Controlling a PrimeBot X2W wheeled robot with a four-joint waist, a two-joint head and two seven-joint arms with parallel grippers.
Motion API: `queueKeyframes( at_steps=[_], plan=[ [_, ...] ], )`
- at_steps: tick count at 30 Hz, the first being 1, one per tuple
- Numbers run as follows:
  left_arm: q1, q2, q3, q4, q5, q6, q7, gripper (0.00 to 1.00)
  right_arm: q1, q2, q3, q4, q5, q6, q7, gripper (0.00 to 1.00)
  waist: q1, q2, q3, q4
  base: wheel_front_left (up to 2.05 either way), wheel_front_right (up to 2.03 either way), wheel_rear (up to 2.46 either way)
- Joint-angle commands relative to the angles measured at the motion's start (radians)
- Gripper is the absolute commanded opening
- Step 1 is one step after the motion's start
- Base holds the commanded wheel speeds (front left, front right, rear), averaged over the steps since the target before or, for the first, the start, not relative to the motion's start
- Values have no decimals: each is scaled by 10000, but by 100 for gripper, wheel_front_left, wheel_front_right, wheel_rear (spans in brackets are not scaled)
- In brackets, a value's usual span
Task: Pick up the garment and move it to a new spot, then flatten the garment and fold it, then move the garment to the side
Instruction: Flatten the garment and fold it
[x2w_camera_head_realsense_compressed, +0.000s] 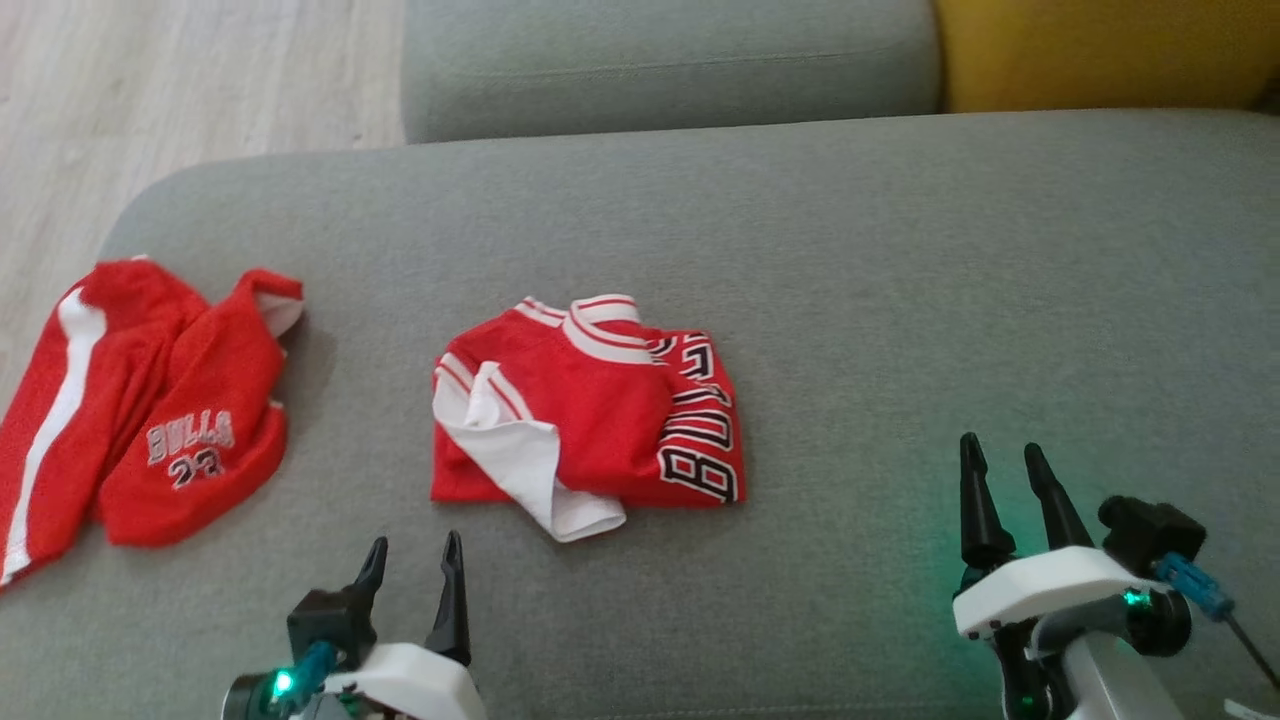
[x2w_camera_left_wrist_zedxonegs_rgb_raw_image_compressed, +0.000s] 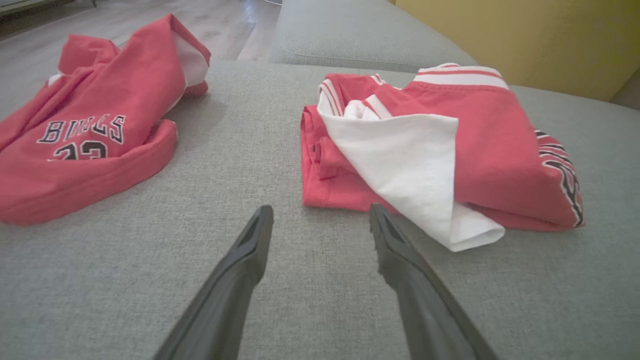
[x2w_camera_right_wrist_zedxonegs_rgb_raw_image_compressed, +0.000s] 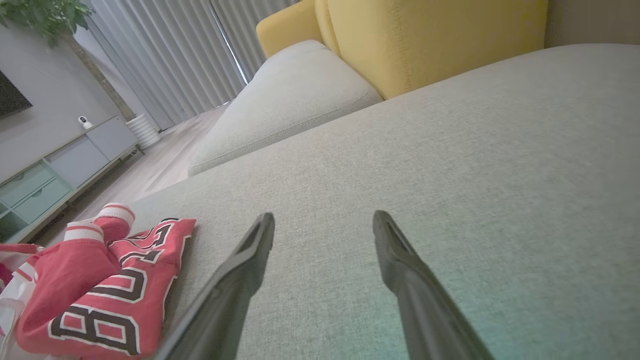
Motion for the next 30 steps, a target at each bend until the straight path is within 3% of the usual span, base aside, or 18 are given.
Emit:
queueKeyframes(
  at_steps=[1, 12, 21, 30],
  plan=[
    [-235, 26, 409, -374, 84, 60, -124, 100, -200, 25, 269, -354, 26, 65, -108, 100, 0, 0, -68, -133, 0, 0, 0],
    [-274, 26, 346, -505, 91, 51, -124, 100, -193, 26, 434, -462, 53, 65, -108, 100, 0, 0, 173, -77, 0, 0, 0],
    [-621, 26, -80, -472, -147, -54, -124, 100, -1622, 26, 1938, -737, 282, 65, 818, 100, 0, 0, 707, 913, 0, 0, 0],
    [-883, 26, -477, -432, -346, -62, -124, 100, -3587, 26, 3447, -736, 675, 65, 2461, 100, 0, 0, 1146, 2086, 0, 0, 0]
  ],
)
